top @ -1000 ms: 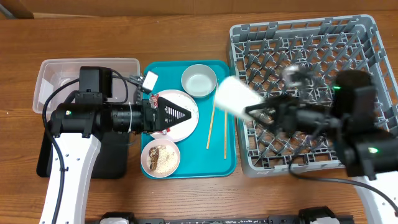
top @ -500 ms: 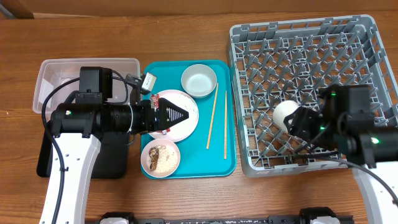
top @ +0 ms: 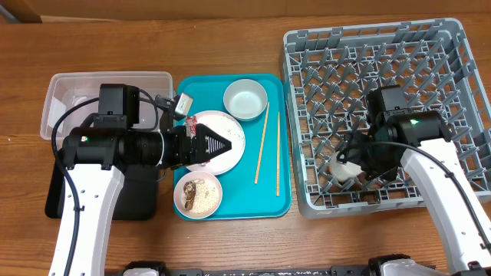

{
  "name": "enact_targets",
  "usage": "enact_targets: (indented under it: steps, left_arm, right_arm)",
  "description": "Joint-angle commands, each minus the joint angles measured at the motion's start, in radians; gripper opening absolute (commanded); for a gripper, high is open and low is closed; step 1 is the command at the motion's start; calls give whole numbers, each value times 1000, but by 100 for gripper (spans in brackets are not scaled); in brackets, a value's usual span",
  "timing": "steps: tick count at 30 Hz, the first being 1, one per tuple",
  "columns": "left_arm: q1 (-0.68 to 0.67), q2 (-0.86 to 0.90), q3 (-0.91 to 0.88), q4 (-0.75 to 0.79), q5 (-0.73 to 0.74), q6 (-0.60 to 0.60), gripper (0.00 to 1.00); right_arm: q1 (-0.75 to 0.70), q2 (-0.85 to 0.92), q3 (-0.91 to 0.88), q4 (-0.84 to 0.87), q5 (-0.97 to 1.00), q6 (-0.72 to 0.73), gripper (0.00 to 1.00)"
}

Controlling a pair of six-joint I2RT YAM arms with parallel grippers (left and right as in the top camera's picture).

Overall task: Sort waste into correct bins and load items into the dishwasher
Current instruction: 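Place the white cup upside down in the dish rack with right gripper, then grasp the small pink bowl with food using the left gripper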

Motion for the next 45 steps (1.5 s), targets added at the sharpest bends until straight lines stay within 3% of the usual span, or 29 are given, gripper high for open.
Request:
enact_targets:
  steps: [1, 6, 11, 13, 17, 22, 29, 31, 36, 38, 45]
  left_arm:
    - [-4, 3, 10, -10, -32, 27, 90]
    - [-64, 2, 10, -55, -206, 5, 79]
    - [-209, 1, 3, -141, -598, -185, 68]
    - [-386, 2, -39, -140, -856, -340, 65]
    - [-591, 2, -132, -86, -1056, -539, 63]
    - [-719, 27, -284, 72, -1150, -659, 57]
    - [-719, 156, -349, 231, -1136, -658, 49]
    - [-721, 197, -349, 265, -1133, -650, 42]
    - [-719, 275, -349, 280, -1131, -650, 12]
    - [-717, 291, -349, 279, -1131, -647, 6]
    - [-715, 282, -300, 218, -1101, -648, 4]
  right_arm:
    - [6, -47, 73, 9, 2, 5, 83]
    - [6, -159, 185, 61, -49, 4, 90]
    - [6, -274, 211, 181, -269, -29, 94]
    - [6, -304, 210, 209, -306, -29, 95]
    - [6, -290, 208, 195, -306, -29, 95]
    - [6, -251, 208, 165, -307, -29, 94]
    - [6, -230, 208, 147, -312, -29, 94]
    - [6, -230, 208, 147, -314, -29, 94]
    - [6, -230, 208, 131, -313, -29, 94]
    - [6, -230, 208, 125, -313, -29, 94]
    - [6, -230, 208, 124, -313, -29, 94]
